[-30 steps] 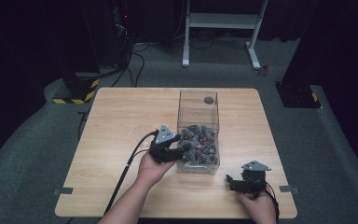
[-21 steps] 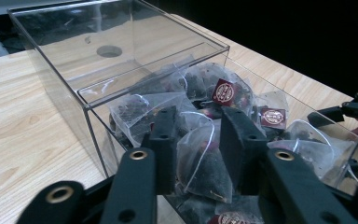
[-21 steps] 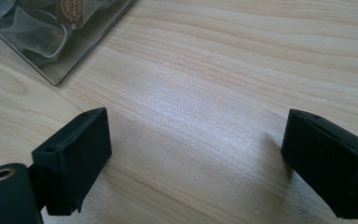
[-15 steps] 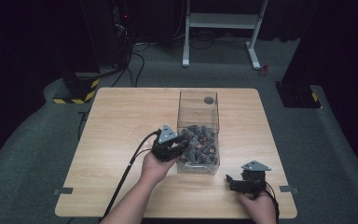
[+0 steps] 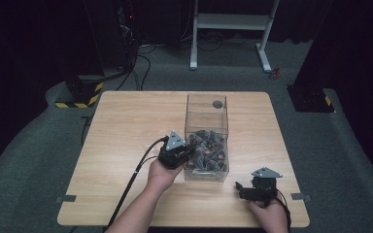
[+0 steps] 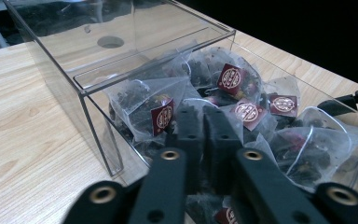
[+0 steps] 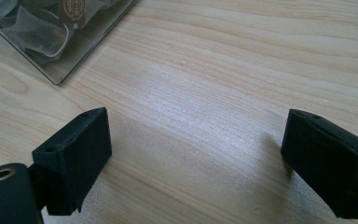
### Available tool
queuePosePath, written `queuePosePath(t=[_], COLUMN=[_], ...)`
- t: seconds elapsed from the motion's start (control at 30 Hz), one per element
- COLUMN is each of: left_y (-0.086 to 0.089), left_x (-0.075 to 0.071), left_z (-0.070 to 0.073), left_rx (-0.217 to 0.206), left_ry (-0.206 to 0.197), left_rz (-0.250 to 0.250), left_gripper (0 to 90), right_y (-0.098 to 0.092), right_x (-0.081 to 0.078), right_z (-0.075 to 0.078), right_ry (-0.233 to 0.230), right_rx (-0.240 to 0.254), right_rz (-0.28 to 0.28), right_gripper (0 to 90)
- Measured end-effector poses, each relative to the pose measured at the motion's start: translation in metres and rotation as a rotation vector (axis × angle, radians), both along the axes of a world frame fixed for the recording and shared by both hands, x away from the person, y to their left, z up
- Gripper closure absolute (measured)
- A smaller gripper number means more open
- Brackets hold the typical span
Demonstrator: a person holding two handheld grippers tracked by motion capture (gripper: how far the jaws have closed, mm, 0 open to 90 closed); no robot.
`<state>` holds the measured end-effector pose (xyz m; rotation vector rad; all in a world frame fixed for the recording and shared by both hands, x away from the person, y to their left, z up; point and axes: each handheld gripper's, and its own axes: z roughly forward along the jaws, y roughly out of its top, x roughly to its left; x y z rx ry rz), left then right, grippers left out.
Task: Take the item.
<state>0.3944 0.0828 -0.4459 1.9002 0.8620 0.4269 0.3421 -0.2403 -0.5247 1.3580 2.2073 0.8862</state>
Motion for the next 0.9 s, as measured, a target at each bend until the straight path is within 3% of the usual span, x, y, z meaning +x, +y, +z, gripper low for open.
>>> queuePosePath(t=[0.2, 0.9], left_y=[0.001, 0.011], left_x=[-0.002, -0.013], left_z=[0.000, 0.018], left_rx=[-0.003, -0.084], left_ry=[-0.007, -0.065], left_rz=[-0.012, -0.014], left_gripper=[89.9, 90.0], right_y=[0.000, 0.000], right_x=[0.000, 0.000], right_z=[0.000, 0.000], right_ry=[0.000, 0.000], right_rx=[-0.001, 0.000], right_rz=[0.001, 0.000], right_gripper=[8.3, 8.3])
